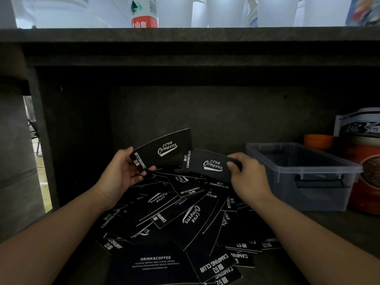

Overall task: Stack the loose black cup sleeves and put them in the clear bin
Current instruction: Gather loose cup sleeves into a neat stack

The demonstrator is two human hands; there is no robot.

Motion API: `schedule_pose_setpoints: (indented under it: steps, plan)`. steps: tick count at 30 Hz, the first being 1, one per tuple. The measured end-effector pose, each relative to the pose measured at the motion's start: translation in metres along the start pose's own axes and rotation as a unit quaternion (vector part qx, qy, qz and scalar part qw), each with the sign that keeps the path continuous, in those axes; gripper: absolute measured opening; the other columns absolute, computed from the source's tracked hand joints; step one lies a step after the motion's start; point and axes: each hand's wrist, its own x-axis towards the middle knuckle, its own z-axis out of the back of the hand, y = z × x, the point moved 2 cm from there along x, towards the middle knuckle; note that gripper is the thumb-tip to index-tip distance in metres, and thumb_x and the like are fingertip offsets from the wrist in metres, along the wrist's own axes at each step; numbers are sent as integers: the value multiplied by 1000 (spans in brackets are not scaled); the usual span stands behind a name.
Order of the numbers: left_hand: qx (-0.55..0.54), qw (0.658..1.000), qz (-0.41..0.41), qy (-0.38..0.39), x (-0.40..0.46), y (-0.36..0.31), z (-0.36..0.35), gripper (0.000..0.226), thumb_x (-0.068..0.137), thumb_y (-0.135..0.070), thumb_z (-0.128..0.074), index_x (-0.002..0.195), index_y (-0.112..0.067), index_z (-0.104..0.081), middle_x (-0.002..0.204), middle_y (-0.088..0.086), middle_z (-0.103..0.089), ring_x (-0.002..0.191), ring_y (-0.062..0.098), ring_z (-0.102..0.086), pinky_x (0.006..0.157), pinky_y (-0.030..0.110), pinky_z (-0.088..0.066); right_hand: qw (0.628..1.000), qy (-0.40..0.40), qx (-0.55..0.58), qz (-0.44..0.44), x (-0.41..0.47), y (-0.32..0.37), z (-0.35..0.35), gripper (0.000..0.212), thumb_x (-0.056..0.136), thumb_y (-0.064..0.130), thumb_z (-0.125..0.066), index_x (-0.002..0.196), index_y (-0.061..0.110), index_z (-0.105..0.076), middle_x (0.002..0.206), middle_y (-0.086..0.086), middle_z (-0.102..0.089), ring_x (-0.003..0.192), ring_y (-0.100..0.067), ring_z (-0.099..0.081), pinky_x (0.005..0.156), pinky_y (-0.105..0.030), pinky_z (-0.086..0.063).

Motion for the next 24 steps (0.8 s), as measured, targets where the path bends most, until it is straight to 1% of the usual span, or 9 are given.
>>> schedule_pose_setpoints:
  steps: [3,6,10,13,15,17,20,22,24]
  plan:
    - [14,999,29,8,1,-1,-2,51,101,-45,-28,111,-11,-65,84,19,-72,61,11,-58,65,26,-43,1000,-8,17,-5,1,-1,2,16,95,12,-55,103,19,-67,96,5,-68,90,-9,-58,69,-14,-39]
    - [162,984,56,38,1,5,-6,50,103,-44,-31,100,-11,-69,80,17,-73,58,13,-60,61,24,-47,1000,14,28,-4,1,1,0,16,95,13,-54,100,21,-68,91,8,-66,87,-6,-57,65,-6,-35]
    - [469,869,-141,69,1,7,-7,43,100,-33,-47,67,-11,-63,64,5,-64,59,8,-57,63,33,-48,996,79,29,16,-2,8,-6,23,99,30,-47,94,20,-67,85,6,-67,80,-6,-58,61,-1,-36]
    - [525,817,-237,40,1,5,-9,39,97,-30,-55,58,-25,-52,61,-9,-60,61,6,-57,59,22,-42,991,116,51,38,-7,13,-10,16,89,41,-62,89,26,-67,83,12,-67,80,3,-60,63,-4,-38]
    - [530,808,-258,15,0,3,-14,28,92,-34,-62,65,-31,-57,63,-16,-61,64,2,-58,59,15,-39,990,124,34,60,-8,14,-12,10,81,31,-74,85,29,-65,82,15,-67,80,6,-60,64,-6,-39]
    - [503,832,-234,-11,-2,2,-16,12,84,-40,-70,90,-35,-61,73,-14,-64,67,2,-60,63,15,-44,991,112,19,69,-7,14,-12,11,82,22,-74,85,28,-65,82,16,-67,81,5,-60,67,-6,-40]
    - [477,864,-152,55,-1,6,-17,54,78,-39,-77,123,-36,-49,96,-15,-63,74,4,-64,65,11,-47,994,89,40,59,-4,12,-10,10,83,19,-72,84,27,-67,79,15,-67,77,6,-60,65,-3,-39]
    - [499,847,-135,124,-3,12,-22,59,78,-40,-76,131,-34,-48,97,-16,-63,76,3,-64,63,11,-47,992,104,36,62,-5,12,-12,11,85,19,-70,84,29,-66,80,16,-67,79,8,-59,66,-2,-39]
    - [495,852,-144,93,-4,11,-24,53,80,-51,-68,127,-33,-52,93,-14,-64,73,4,-63,64,13,-47,991,109,22,68,-6,10,-14,10,86,19,-68,88,29,-66,82,18,-66,81,7,-59,67,-1,-38]
